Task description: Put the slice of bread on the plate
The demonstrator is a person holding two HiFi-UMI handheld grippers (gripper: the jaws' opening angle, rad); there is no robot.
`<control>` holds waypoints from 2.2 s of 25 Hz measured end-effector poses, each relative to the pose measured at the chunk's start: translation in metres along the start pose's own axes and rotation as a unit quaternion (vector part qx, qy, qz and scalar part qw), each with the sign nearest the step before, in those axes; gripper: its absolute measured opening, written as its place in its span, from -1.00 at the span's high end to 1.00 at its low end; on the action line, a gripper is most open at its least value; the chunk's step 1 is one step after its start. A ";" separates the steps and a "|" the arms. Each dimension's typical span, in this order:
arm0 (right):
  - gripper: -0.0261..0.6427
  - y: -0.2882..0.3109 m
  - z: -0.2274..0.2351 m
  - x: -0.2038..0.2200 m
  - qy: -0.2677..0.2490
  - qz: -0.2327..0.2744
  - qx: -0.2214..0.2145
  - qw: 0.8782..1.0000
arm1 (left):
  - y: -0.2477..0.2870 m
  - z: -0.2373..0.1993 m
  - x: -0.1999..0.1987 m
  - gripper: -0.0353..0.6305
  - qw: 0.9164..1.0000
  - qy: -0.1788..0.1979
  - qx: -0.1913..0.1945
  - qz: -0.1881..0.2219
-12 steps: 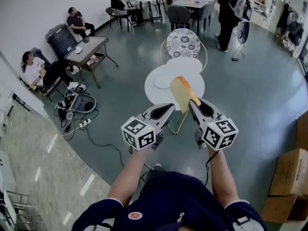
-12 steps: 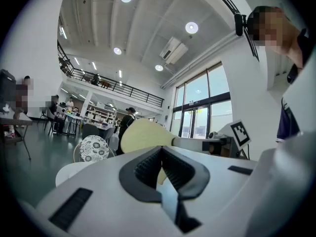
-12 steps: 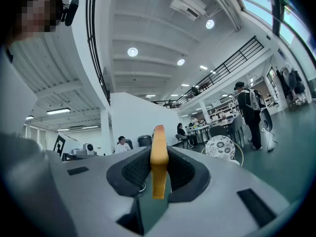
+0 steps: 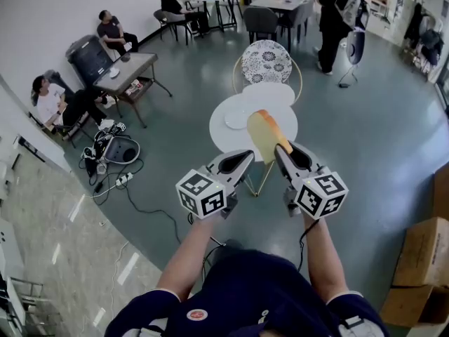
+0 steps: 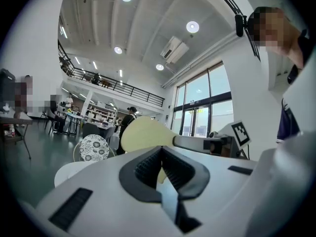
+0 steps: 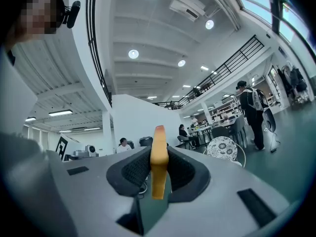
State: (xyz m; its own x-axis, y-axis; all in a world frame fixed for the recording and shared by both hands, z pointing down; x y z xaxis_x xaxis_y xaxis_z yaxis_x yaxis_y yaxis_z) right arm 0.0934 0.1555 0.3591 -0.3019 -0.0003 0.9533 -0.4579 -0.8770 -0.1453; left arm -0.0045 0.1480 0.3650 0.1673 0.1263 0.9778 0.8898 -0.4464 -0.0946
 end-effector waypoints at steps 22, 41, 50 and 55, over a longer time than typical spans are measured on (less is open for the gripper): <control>0.66 0.056 0.038 0.011 0.010 -0.011 -0.012 1.000 | 0.025 -0.065 0.008 0.88 1.000 -0.020 -0.021 0.001; 0.66 0.209 0.093 0.034 0.012 -0.034 0.000 0.999 | 0.072 -0.225 -0.001 0.88 0.999 -0.043 -0.009 -0.005; 0.66 0.281 0.123 0.033 0.014 -0.036 0.029 0.999 | 0.101 -0.301 -0.015 0.88 0.998 -0.054 0.016 -0.014; 0.66 0.309 0.132 0.038 0.017 -0.040 0.042 0.998 | 0.110 -0.328 -0.014 0.88 0.998 -0.059 0.028 -0.023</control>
State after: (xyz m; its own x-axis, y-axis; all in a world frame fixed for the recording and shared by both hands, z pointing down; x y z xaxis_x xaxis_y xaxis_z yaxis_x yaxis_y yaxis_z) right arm 0.0505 -0.1792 0.3851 -0.2967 0.0862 0.9511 -0.4104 -0.9108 -0.0455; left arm -0.0482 -0.1932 0.4023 0.1723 0.2499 0.9528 0.9195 -0.3877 -0.0646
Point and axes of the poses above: the fingertips, and each gripper's own axes: y forward along the fingers, z to its right, x out of its underside, the point moved 2 cm from there along -y, backward along the fingers, and after that the axes turned 6 degrees about z, right-handed, at the moved point
